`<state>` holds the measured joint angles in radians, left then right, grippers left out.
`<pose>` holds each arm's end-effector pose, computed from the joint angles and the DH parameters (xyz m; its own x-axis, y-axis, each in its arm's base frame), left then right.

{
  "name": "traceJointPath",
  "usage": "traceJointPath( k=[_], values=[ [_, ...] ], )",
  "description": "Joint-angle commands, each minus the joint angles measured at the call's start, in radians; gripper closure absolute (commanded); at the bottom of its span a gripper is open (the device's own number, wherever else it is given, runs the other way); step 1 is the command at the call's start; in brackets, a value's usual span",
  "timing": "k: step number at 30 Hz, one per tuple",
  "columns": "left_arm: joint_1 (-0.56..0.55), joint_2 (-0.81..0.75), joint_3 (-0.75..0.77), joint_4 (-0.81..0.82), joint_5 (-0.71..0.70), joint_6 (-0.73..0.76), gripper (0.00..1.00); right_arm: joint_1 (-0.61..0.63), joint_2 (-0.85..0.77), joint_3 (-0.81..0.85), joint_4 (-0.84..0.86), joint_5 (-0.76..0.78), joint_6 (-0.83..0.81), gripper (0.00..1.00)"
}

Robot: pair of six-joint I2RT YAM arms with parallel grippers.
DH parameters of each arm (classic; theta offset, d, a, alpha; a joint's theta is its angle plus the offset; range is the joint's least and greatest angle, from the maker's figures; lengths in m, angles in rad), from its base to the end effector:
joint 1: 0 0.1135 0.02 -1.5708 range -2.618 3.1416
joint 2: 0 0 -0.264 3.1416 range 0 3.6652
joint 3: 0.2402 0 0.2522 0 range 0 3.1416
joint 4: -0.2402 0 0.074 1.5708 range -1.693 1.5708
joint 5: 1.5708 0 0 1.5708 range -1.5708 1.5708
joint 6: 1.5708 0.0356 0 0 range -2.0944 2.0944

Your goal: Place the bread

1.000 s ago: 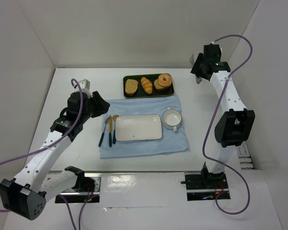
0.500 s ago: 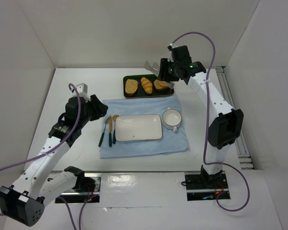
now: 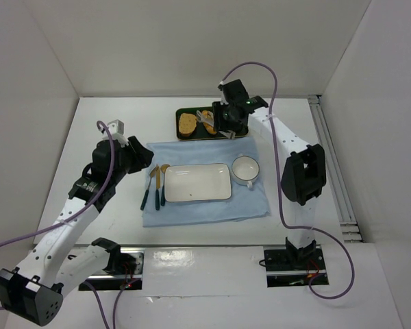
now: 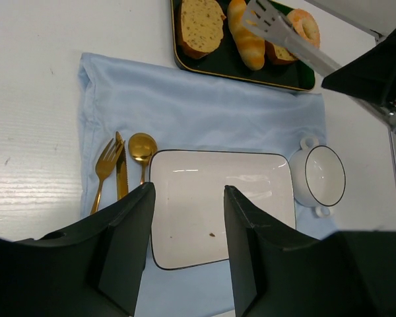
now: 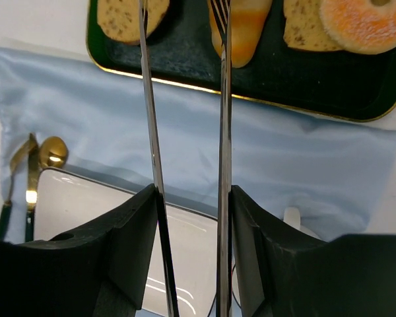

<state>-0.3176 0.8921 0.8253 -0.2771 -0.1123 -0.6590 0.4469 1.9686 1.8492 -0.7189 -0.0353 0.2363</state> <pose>0.1966 -0.0604 0.3256 -0.3819 -0.5150 -0.7675 -0.0300 0.8369 -0.5466 0.4016 0.1938 0.3058 -0.7579 -0.1038 -0.6440 -0.2836 0.9415 0.1821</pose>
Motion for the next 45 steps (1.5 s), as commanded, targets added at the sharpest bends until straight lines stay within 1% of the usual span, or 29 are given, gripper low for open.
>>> traceJointPath(
  k=[1, 4, 10, 15, 19, 26, 32, 40, 45],
  values=[
    [-0.005, -0.019, -0.005, 0.041, -0.02, -0.002, 0.41, 0.032, 0.015, 0.001, 0.038, 0.06, -0.044, 0.47],
    [-0.005, -0.019, -0.005, 0.041, -0.02, -0.002, 0.41, 0.042, 0.041, 0.01, 0.049, 0.11, -0.054, 0.47],
    [-0.005, -0.019, -0.005, 0.032, -0.029, -0.002, 0.41, 0.052, 0.041, 0.028, 0.049, 0.182, -0.063, 0.47],
    [-0.005, -0.01, 0.005, 0.032, -0.029, -0.002, 0.4, 0.052, 0.03, 0.077, -0.002, 0.204, -0.063, 0.47],
    [-0.005, -0.001, 0.005, 0.032, -0.029, -0.002, 0.4, 0.052, 0.019, 0.077, -0.002, 0.222, -0.063, 0.47],
    [-0.005, -0.001, 0.005, 0.032, -0.029, -0.002, 0.4, 0.052, 0.007, 0.012, 0.007, 0.267, -0.072, 0.47],
    [-0.005, -0.001, 0.005, 0.023, -0.029, -0.002, 0.4, 0.043, -0.013, -0.088, 0.088, 0.293, -0.081, 0.47],
    [-0.005, -0.001, 0.005, 0.013, -0.029, -0.011, 0.4, 0.033, 0.024, -0.079, 0.098, 0.302, -0.091, 0.47],
    [-0.005, -0.001, 0.005, 0.013, -0.029, -0.011, 0.4, 0.024, 0.042, -0.07, 0.075, 0.265, -0.072, 0.44]
  ],
)
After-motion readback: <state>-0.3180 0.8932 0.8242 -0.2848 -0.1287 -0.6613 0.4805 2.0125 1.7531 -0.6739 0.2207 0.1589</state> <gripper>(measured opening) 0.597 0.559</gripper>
